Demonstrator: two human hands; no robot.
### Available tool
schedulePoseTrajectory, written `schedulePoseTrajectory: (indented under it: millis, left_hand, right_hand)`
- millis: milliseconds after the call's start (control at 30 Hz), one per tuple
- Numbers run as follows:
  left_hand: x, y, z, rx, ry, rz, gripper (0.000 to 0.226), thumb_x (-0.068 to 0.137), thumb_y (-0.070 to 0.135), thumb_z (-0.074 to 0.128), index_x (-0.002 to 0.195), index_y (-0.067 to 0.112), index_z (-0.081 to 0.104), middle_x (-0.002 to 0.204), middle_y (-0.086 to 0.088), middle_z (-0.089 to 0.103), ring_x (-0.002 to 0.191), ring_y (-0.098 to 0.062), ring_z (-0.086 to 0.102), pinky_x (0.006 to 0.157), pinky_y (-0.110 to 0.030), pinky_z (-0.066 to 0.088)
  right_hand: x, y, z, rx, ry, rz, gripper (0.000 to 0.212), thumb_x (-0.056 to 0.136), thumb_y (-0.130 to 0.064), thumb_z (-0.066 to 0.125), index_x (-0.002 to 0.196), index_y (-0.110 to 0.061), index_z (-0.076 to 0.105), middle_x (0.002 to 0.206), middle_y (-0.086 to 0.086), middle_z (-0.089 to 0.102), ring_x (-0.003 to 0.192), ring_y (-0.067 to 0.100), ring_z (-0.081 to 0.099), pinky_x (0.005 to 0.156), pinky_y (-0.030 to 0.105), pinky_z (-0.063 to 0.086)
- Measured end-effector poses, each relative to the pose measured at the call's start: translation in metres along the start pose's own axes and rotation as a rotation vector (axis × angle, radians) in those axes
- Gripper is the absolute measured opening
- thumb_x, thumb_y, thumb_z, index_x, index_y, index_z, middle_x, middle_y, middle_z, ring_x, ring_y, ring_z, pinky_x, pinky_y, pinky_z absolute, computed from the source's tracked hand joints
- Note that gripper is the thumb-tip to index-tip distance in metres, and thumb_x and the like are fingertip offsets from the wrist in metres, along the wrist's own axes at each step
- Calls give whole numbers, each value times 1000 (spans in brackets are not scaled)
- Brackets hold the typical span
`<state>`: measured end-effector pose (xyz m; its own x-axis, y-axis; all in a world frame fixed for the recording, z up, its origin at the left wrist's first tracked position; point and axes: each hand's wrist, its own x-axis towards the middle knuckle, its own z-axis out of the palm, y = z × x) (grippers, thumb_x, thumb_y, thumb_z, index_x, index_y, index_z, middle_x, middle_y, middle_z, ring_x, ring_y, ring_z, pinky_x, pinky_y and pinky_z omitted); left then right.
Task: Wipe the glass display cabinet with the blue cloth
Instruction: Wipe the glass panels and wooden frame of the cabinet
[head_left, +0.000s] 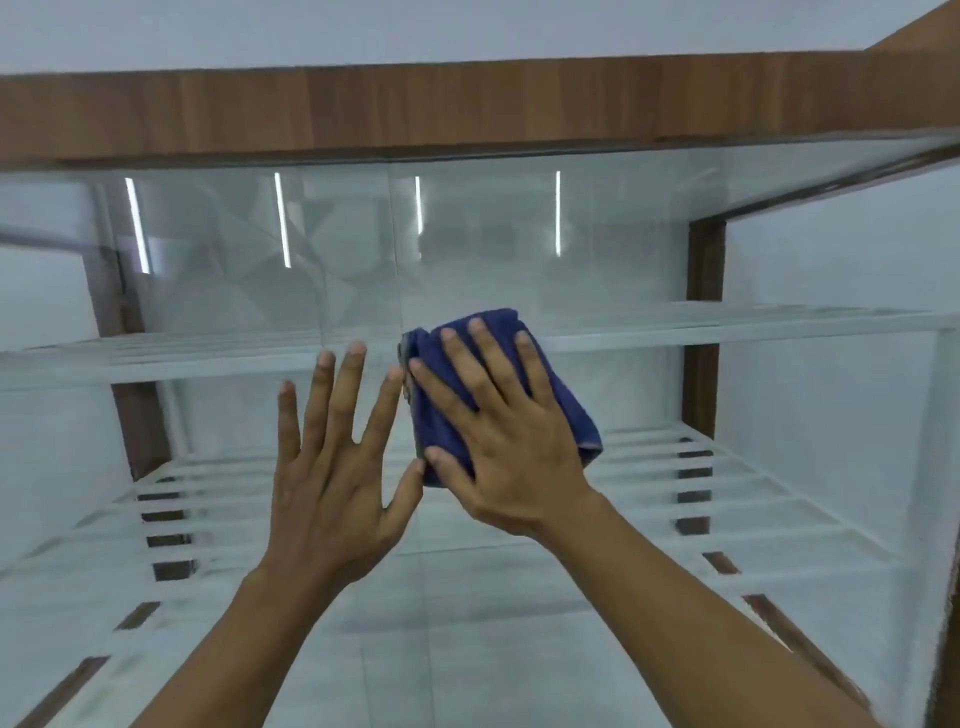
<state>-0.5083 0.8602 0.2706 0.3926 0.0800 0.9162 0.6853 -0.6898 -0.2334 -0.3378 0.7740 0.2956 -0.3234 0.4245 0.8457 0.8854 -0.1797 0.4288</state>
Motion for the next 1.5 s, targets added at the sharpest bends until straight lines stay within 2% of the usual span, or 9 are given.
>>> schedulePoseTrajectory:
  millis: [67, 233, 467, 733, 933, 1167, 1233, 1400, 1500]
  left_hand:
    - [-19, 7, 5, -1, -15, -16, 80, 92, 50, 44, 156, 9, 19, 165, -21, 6, 153, -40, 5, 121, -64, 8]
    - [-53, 17, 14, -19, -45, -5, 80, 92, 48, 44, 157, 9, 16, 165, -20, 7, 153, -40, 4, 121, -64, 6]
    - [-87, 25, 28, -30, -27, -26, 69, 96, 38, 36, 156, 8, 18, 165, -19, 9, 154, -37, 3, 122, -63, 5]
    - [-85, 50, 32, 2, -41, -47, 65, 98, 38, 35, 157, 18, 19, 165, -18, 9, 152, -41, 7, 117, -70, 2]
    - [-50, 109, 43, 7, -57, -61, 69, 94, 41, 32, 156, 12, 22, 167, -14, 7, 154, -32, 8, 116, -71, -4]
    - [11, 179, 49, -22, -32, 13, 68, 95, 45, 36, 156, 15, 26, 166, -17, 9, 153, -39, 8, 115, -73, -3]
    - [22, 207, 53, -36, -34, 21, 68, 95, 45, 36, 156, 17, 25, 166, -15, 8, 153, -39, 8, 115, -73, 0]
    - [7, 260, 72, -48, -42, -16, 71, 92, 42, 37, 157, 17, 22, 167, -13, 5, 154, -37, 3, 117, -70, 2]
    - [-19, 280, 83, -42, -48, -22, 70, 94, 44, 36, 157, 18, 22, 167, -14, 6, 154, -37, 4, 119, -68, 2]
  right_hand:
    - [-31, 24, 1, 22, 69, 103, 68, 95, -46, 51, 156, -27, 28, 166, 11, 16, 154, 32, 9, 124, 56, 3]
    - [-99, 56, 1, 24, 278, 923, 64, 97, -43, 41, 155, -17, 32, 161, 22, 18, 150, 43, 13, 117, 67, 14]
    - [-94, -43, 34, 77, 75, 57, 61, 98, -45, 50, 154, -27, 35, 164, 7, 23, 154, 28, 15, 125, 53, 7]
    - [-187, 73, 10, 95, 320, 1015, 66, 90, -44, 48, 151, -26, 26, 159, 22, 21, 146, 47, 22, 114, 70, 20]
    - [-114, 49, 8, 46, 53, -3, 64, 95, -52, 52, 153, -28, 35, 164, 8, 22, 154, 29, 15, 125, 54, 8]
    - [-214, 264, -42, 39, 223, 862, 71, 95, -48, 41, 157, -22, 21, 165, 14, 10, 153, 34, 10, 118, 63, 20]
    - [-220, 248, -35, 48, 217, 806, 70, 96, -48, 41, 158, -29, 16, 164, 19, 12, 154, 37, 8, 120, 64, 15]
    - [-230, 178, -16, 29, -3, 57, 66, 95, -51, 53, 154, -31, 32, 165, 6, 16, 155, 29, 12, 124, 54, 5]
    - [-276, 220, -16, 38, 110, 333, 63, 97, -52, 46, 153, -26, 32, 164, 11, 16, 154, 30, 11, 124, 58, 9]
